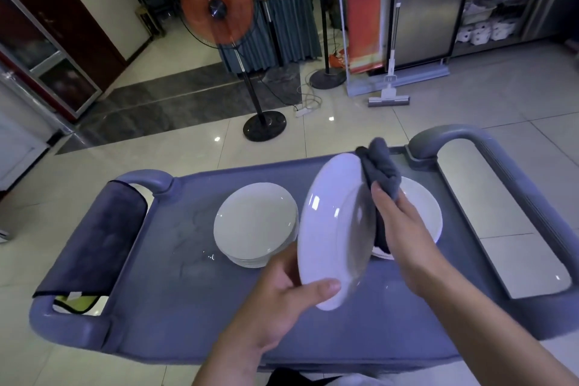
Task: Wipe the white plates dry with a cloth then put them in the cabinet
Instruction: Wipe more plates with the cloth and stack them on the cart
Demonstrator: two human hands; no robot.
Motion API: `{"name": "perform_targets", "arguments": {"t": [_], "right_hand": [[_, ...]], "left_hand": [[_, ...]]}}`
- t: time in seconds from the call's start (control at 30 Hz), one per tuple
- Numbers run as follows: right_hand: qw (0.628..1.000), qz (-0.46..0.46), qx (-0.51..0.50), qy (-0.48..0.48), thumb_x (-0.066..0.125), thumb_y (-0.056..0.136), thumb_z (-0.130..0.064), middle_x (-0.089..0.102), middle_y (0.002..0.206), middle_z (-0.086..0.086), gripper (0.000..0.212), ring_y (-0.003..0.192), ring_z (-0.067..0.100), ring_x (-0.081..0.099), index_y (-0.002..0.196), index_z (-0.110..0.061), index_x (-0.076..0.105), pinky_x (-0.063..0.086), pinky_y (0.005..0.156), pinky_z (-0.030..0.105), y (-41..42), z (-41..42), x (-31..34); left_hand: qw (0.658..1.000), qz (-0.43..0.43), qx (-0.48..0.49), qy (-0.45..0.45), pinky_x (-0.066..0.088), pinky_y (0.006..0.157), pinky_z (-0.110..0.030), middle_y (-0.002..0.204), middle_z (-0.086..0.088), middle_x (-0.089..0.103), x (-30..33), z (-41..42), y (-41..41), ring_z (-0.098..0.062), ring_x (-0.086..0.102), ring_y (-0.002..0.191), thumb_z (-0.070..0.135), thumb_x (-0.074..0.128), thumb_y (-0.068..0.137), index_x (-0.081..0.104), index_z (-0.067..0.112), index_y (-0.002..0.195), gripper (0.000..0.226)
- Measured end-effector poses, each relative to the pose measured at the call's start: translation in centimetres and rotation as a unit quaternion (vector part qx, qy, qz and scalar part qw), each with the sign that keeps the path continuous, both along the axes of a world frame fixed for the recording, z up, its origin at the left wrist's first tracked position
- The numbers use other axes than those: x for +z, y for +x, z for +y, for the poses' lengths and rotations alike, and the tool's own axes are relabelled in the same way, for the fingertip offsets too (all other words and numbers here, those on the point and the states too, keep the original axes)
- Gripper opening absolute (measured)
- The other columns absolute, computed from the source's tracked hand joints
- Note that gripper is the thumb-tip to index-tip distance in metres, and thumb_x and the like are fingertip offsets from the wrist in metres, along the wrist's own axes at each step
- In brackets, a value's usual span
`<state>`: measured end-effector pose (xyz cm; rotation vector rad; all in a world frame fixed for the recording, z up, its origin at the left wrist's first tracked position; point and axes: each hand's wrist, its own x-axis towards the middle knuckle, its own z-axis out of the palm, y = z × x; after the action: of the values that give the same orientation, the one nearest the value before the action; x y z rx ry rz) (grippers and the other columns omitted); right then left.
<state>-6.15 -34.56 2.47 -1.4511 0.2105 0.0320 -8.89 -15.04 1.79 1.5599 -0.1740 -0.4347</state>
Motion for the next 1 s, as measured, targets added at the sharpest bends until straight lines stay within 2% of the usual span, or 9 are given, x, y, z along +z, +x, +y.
{"name": "perform_targets", "arguments": {"t": [0.13, 0.27, 0.37, 0.47, 0.57, 0.63, 0.7, 0.83, 1.0], "right_hand": [[0.982, -0.139, 0.073, -0.103, 0.043, 0.104, -0.028, 0.042, 0.146, -0.033, 0.05, 0.14, -0.008, 0.033, 0.144, -0.058, 0.036, 0.032, 0.112, 0.024, -0.1, 0.3, 2.1], [0.962, -0.189, 0.122, -0.153, 0.042, 0.094, -0.031, 0.016, 0.157, -0.039, 0.061, 0.151, -0.005, 0.007, 0.143, -0.065, 0.03, 0.027, 0.118, 0.036, -1.5, 2.1, 2.0], [0.957, -0.211, 0.147, -0.134, 0.046, 0.099, -0.023, 0.016, 0.148, -0.052, 0.061, 0.146, -0.017, 0.0, 0.132, -0.072, 0.036, 0.027, 0.105, 0.016, -2.9, 3.2, 1.6], [0.947, -0.218, 0.186, -0.144, 0.047, 0.098, -0.027, 0.03, 0.155, -0.035, 0.053, 0.149, -0.009, -0.002, 0.144, -0.054, 0.042, 0.024, 0.116, 0.03, -3.5, 3.5, 0.7], [0.936, -0.221, 0.207, -0.183, 0.048, 0.099, -0.036, 0.024, 0.164, -0.017, 0.051, 0.152, -0.004, 0.001, 0.148, -0.049, 0.041, 0.024, 0.12, 0.043, -3.5, 3.0, -0.2], [0.92, -0.241, 0.23, -0.208, 0.05, 0.099, -0.038, 0.019, 0.165, -0.017, 0.05, 0.153, 0.0, 0.002, 0.147, -0.049, 0.041, 0.023, 0.12, 0.047, -3.5, 2.0, -0.7], [0.905, -0.249, 0.261, -0.225, 0.053, 0.098, -0.036, 0.015, 0.165, -0.022, 0.052, 0.153, 0.0, 0.003, 0.146, -0.051, 0.041, 0.017, 0.122, 0.049, -3.6, 0.8, -1.1], [0.872, -0.284, 0.31, -0.25, 0.059, 0.095, -0.023, 0.009, 0.166, -0.022, 0.057, 0.155, 0.006, 0.004, 0.145, -0.047, 0.047, -0.001, 0.124, 0.044, -3.4, -1.3, -1.2], [0.828, -0.338, 0.332, -0.299, 0.061, 0.091, -0.017, 0.017, 0.168, -0.007, 0.053, 0.156, 0.019, 0.009, 0.141, -0.033, 0.057, -0.003, 0.121, 0.047, -3.1, -3.9, -1.2]], "left_hand": [[1.0, 0.003, 0.012, 0.003, 0.054, 0.093, -0.034, 0.118, -0.006, 0.075, 0.8, -0.6, 0.3, -0.021, 0.068, 0.112, 0.003, 0.07, 0.082, 0.071, 0.02, 0.118, 0.039], [0.999, -0.006, 0.048, -0.001, 0.055, 0.094, -0.035, 0.12, -0.003, 0.074, 1.0, -1.8, 0.2, -0.021, 0.068, 0.115, 0.001, 0.069, 0.088, 0.07, 0.027, 0.12, 0.042], [0.998, -0.028, 0.061, -0.018, 0.055, 0.097, -0.037, 0.132, -0.004, 0.069, 1.0, -2.4, 0.2, -0.024, 0.064, 0.125, 0.0, 0.067, 0.095, 0.06, 0.023, 0.134, 0.046], [0.996, -0.03, 0.053, -0.065, 0.056, 0.095, -0.035, 0.142, -0.001, 0.063, 1.2, -2.6, 0.3, -0.021, 0.059, 0.132, -0.004, 0.063, 0.089, 0.056, 0.026, 0.142, 0.061], [0.993, 0.006, 0.047, -0.112, 0.057, 0.085, -0.03, 0.123, 0.003, 0.073, 0.9, -1.7, -0.1, -0.016, 0.067, 0.118, -0.007, 0.065, 0.069, 0.072, 0.039, 0.12, 0.069], [0.984, 0.043, 0.05, -0.167, 0.057, 0.078, -0.031, 0.107, -0.001, 0.074, 0.8, -1.0, -0.3, -0.019, 0.069, 0.1, 0.007, 0.068, 0.061, 0.077, 0.033, 0.11, 0.057], [0.97, 0.072, 0.052, -0.227, 0.057, 0.078, -0.037, 0.107, -0.012, 0.071, 0.7, -0.7, -0.3, -0.027, 0.067, 0.096, 0.022, 0.079, 0.061, 0.076, 0.022, 0.113, 0.052], [0.963, 0.105, 0.067, -0.24, 0.054, 0.09, -0.045, 0.14, -0.02, 0.061, 1.3, -0.9, -0.2, -0.036, 0.062, 0.122, 0.063, 0.075, 0.077, 0.062, 0.012, 0.14, 0.082], [0.966, 0.102, 0.109, -0.21, 0.056, 0.095, -0.044, 0.14, -0.024, 0.06, 2.1, -1.8, 0.0, -0.04, 0.058, 0.129, 0.032, 0.069, 0.091, 0.054, 0.0, 0.143, 0.063]]}}
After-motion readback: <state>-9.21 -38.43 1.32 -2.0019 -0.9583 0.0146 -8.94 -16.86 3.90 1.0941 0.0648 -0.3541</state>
